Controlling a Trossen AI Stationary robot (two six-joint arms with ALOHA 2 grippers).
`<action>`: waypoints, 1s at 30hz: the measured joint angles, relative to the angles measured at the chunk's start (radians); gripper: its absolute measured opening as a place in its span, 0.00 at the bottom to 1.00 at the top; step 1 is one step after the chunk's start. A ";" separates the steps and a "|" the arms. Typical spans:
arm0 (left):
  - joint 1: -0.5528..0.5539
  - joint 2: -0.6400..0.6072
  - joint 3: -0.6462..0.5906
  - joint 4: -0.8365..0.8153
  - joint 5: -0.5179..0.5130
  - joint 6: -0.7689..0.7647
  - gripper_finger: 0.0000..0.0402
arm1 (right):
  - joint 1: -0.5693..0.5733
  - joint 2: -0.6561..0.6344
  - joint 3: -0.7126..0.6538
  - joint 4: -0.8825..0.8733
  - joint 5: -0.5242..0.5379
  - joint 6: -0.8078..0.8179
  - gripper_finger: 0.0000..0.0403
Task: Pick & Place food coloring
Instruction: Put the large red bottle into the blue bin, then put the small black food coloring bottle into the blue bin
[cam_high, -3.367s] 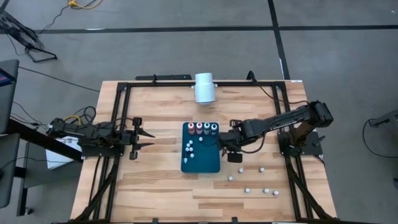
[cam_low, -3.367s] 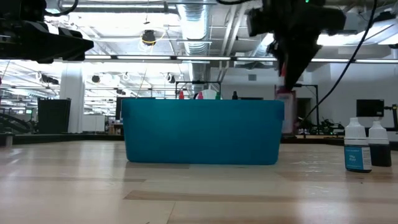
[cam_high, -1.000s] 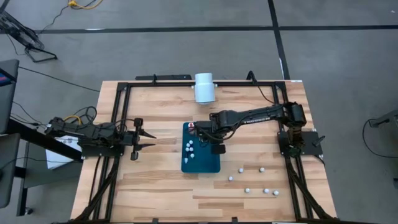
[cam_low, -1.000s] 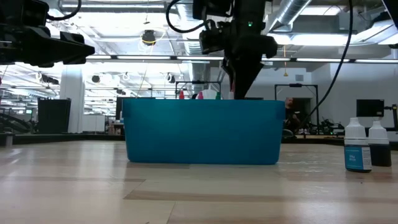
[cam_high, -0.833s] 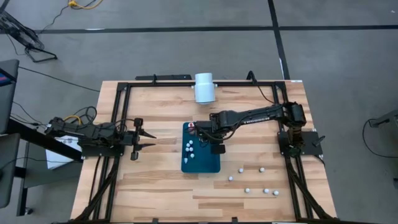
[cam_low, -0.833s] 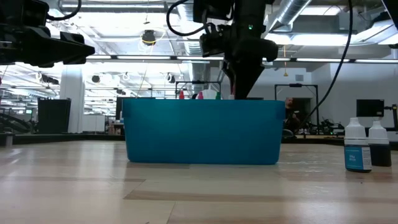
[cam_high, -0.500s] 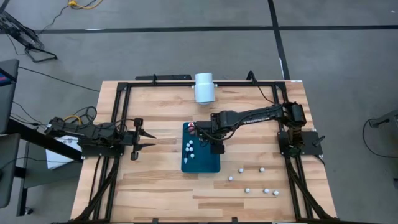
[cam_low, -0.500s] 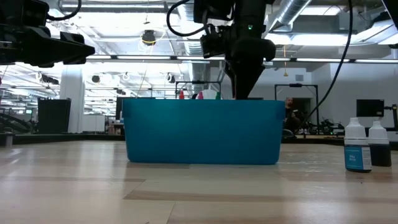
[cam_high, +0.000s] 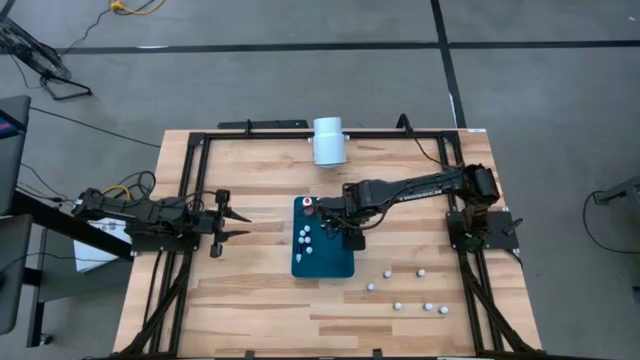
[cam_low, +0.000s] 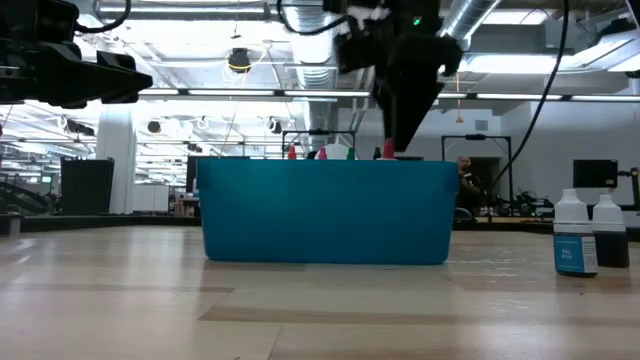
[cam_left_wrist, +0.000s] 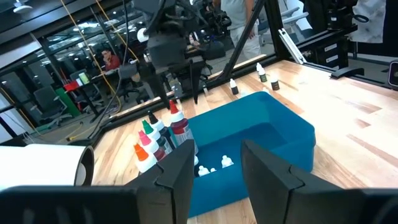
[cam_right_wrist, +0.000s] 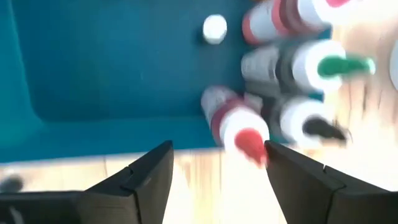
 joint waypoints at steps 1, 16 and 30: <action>0.000 0.000 0.000 -0.001 0.000 0.000 0.31 | 0.004 -0.008 0.000 -0.010 0.008 0.014 0.59; 0.000 0.000 0.001 -0.002 0.002 0.000 0.31 | 0.099 -0.120 0.001 -0.329 0.104 0.615 0.60; 0.000 0.000 0.001 -0.001 0.001 0.001 0.31 | 0.264 -0.108 0.001 -0.332 0.008 1.036 0.60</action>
